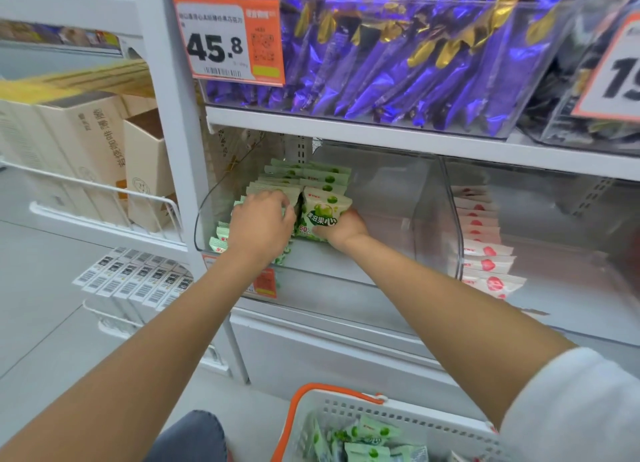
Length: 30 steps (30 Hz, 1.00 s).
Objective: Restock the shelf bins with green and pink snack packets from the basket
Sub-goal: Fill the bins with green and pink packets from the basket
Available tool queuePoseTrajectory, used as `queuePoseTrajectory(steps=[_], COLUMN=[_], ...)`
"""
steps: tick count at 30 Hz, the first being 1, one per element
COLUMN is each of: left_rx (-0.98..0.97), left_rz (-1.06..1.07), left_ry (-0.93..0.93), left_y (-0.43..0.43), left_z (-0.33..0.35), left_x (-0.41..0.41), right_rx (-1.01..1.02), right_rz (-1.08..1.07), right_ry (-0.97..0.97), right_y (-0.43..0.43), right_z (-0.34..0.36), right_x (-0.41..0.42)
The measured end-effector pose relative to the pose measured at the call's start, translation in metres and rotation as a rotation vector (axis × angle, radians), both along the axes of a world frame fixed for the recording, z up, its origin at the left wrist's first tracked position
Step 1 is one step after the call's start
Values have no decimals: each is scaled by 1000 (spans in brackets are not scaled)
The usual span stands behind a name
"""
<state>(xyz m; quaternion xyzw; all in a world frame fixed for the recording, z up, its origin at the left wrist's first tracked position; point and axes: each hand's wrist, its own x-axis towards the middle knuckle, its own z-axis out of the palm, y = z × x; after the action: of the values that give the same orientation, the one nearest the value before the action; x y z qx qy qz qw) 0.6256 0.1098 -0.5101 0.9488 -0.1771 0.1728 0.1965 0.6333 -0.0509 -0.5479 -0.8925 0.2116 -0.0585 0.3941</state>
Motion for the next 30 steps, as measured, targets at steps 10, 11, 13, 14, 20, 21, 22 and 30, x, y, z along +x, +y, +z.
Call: queuePoseTrajectory(steps=[10, 11, 13, 14, 20, 21, 22, 30], left_rx=[-66, -53, -17, 11, 351, 415, 468, 463], left_rz=[-76, -94, -122, -138, -169, -174, -184, -141], left_ry=[56, 73, 120, 166, 637, 692, 736, 927], left_y=[-21, -23, -27, -27, -7, -3, 0, 13], left_z=[29, 26, 14, 4, -92, -106, -117, -171], left_x=[-93, -111, -143, -158, -213, -217, -219, -228], right_rx=[-326, -378, -481, -517, -390, -348, -290, 157], right_rz=[84, 106, 155, 183, 322, 331, 331, 188], right_ry=[-271, -321, -397, -409, 31, 134, 230, 666], right_y=[-13, -14, -15, -16, -27, -31, -35, -36], right_z=[53, 53, 46, 37, -73, -97, -121, -223], right_x=[-138, -155, -188, -205, -294, -307, -319, -333])
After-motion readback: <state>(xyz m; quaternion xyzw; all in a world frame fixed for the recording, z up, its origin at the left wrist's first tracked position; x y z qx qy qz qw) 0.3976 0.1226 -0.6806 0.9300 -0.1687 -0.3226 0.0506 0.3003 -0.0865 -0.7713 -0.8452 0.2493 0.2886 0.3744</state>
